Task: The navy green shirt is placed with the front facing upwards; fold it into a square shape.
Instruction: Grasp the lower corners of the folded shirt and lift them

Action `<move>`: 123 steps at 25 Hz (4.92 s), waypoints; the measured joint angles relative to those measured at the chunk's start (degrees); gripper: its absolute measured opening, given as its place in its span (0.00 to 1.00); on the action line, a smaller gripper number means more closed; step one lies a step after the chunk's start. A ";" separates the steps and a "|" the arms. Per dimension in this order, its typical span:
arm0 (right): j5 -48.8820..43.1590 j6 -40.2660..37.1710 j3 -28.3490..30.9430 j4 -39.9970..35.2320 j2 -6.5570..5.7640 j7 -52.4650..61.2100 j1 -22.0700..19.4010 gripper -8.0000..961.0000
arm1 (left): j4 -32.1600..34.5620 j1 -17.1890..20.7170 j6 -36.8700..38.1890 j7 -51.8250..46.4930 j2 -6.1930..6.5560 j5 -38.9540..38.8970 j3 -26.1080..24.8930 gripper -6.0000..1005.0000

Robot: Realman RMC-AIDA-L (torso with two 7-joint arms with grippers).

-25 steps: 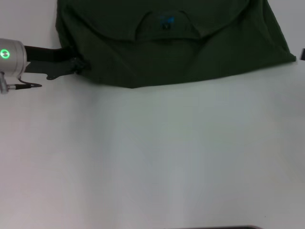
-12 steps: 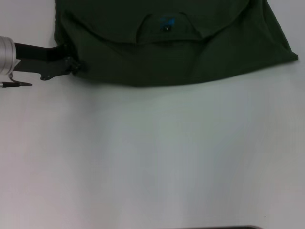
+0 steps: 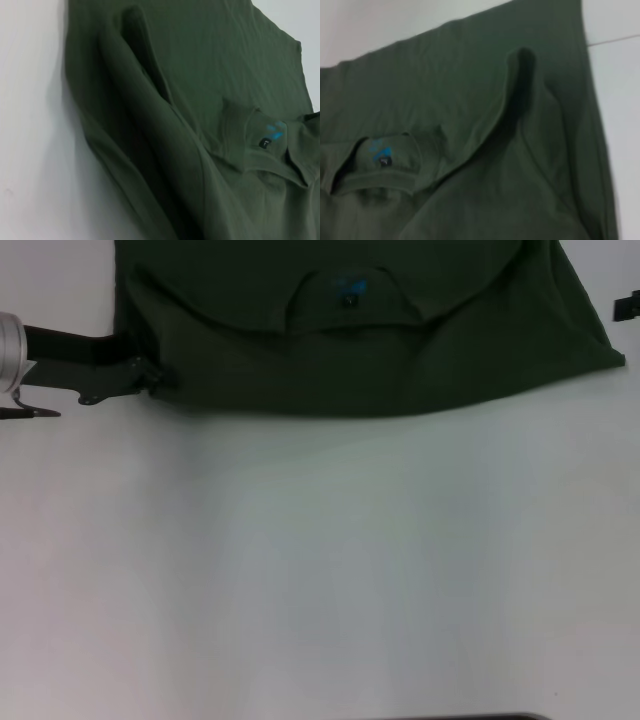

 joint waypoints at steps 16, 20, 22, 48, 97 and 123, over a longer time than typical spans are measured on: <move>-7.22 10.45 -2.74 2.70 2.94 2.13 1.37 0.68 | -0.01 -0.57 -0.18 0.00 -0.37 0.06 0.00 0.03; -7.36 12.46 -3.12 3.30 3.63 2.03 1.36 0.68 | -0.01 -0.43 -0.21 0.00 -0.46 0.06 -0.18 0.03; -7.37 13.72 -3.15 4.40 3.74 2.02 1.70 0.68 | -0.01 -0.43 -0.22 0.00 -0.47 0.05 -0.18 0.03; -7.25 18.07 -3.34 8.16 5.56 1.16 3.27 0.68 | -0.01 -0.23 -0.70 0.20 -0.61 0.00 -0.17 0.03; -18.38 -7.19 -5.32 0.23 2.44 5.20 4.68 0.04 | 0.01 -1.52 13.97 0.81 4.62 4.99 1.47 0.07; -22.08 -17.54 -9.08 -6.07 6.35 5.83 3.48 0.04 | -13.78 2.36 20.58 10.01 -1.42 13.29 0.32 0.14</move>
